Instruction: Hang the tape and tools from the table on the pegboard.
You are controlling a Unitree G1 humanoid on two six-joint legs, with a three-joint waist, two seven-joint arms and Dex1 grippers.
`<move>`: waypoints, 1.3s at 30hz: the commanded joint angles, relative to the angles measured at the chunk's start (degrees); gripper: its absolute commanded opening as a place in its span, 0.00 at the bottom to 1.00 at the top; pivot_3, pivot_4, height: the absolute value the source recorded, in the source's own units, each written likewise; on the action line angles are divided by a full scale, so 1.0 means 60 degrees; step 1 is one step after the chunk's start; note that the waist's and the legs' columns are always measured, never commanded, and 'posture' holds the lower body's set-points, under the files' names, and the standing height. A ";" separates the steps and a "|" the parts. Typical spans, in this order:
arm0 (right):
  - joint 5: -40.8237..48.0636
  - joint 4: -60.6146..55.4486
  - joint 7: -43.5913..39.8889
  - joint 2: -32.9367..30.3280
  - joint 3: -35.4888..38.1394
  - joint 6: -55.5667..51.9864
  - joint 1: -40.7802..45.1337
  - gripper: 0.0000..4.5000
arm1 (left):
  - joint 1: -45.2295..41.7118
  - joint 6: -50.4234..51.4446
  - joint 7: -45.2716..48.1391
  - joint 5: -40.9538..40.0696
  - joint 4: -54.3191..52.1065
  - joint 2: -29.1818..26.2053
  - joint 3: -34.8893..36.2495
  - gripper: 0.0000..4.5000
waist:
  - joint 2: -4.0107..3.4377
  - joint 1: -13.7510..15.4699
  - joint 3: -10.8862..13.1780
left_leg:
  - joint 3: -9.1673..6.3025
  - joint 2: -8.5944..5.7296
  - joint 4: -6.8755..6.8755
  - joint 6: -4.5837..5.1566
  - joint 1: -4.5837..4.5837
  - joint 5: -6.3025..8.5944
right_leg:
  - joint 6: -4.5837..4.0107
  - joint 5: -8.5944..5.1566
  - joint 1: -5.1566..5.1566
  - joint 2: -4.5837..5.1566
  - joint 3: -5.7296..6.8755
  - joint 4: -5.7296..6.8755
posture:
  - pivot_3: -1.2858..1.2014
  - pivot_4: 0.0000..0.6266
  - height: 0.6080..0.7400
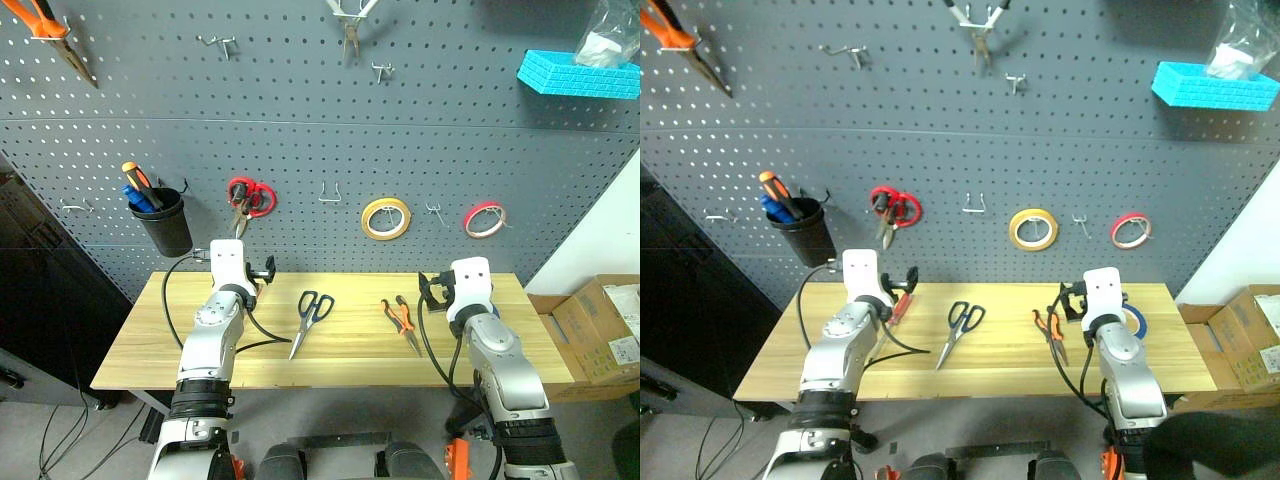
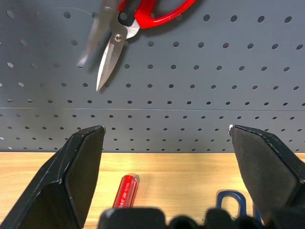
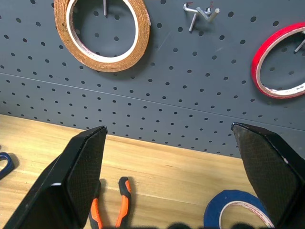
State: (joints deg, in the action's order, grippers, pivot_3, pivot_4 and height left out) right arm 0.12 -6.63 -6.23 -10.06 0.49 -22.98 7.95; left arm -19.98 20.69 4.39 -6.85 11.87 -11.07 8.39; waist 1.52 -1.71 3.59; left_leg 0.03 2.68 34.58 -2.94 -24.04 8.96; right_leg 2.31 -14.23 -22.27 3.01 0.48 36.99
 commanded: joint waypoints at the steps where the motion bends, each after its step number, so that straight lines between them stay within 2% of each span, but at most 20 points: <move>1: -0.0008 -0.0310 -0.0009 -0.0061 0.0090 0.0068 0.0169 1.00 | -0.0157 -0.0219 -0.0127 -0.0077 -0.0423 -0.0019 0.0233 0.99 | 0.0000 -0.0001 0.0000 | 0.0000 0.0000 0.0000 0.0000 0.0000 0.0000 | 0.0000 0.0000 0.0000 0.0000 0.0000 0.0000 | 0.52 0.00 1.00; 17: 0.0143 -0.0428 -0.0059 0.0046 0.0092 -0.0023 0.0078 1.00 | -0.0082 -0.0172 -0.0121 -0.0113 -0.0462 -0.0011 0.0303 0.99 | 0.0000 0.0003 0.0000 | 0.0000 0.0000 0.0000 -0.0004 0.0000 0.0002 | -0.0001 0.0000 0.0000 0.0000 0.0001 -0.0001 | 0.52 0.00 1.00; 27: -0.0288 -0.0343 0.0264 -0.0086 -0.0012 0.0016 0.0199 1.00 | -0.0025 -0.0064 -0.0117 -0.0073 -0.0531 -0.0030 0.0249 0.99 | 0.0000 0.0003 0.0000 | 0.0000 0.0000 0.0000 -0.0005 0.0000 0.0003 | -0.0001 0.0000 0.0000 0.0000 0.0001 -0.0001 | 0.52 0.00 1.00; 34: 0.0137 -0.0558 -0.0084 -0.0012 0.0114 -0.0270 0.0063 1.00 | -0.0057 0.0119 -0.0031 -0.0113 -0.0684 -0.0031 0.0178 0.99 | 0.0000 0.0002 0.0001 | 0.0000 0.0000 -0.0001 -0.0006 0.0000 0.0004 | -0.0001 -0.0001 -0.0001 0.0000 0.0001 -0.0001 | 0.52 0.02 1.00; 39: 0.0623 -0.0411 -0.1912 -0.1679 0.0344 -0.1225 0.0295 1.00 | -0.0627 0.1670 0.2327 -0.1371 -0.1803 0.0218 -0.1198 0.99 | -0.0011 0.0084 0.0101 | 0.0000 -0.0004 0.0010 -0.0025 -0.0007 0.0016 | -0.0003 -0.0003 -0.0002 0.0008 0.0003 -0.0010 | 0.51 0.11 1.00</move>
State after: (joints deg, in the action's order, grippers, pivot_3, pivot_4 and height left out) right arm 2.48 -8.20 -13.68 -17.28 0.65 -28.68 8.03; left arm -20.83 27.18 12.70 -11.18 5.97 -10.88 4.72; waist 1.46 -1.21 4.19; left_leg 0.03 2.63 34.70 -3.20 -24.10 9.13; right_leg 2.29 -14.24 -22.31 3.10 0.50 36.90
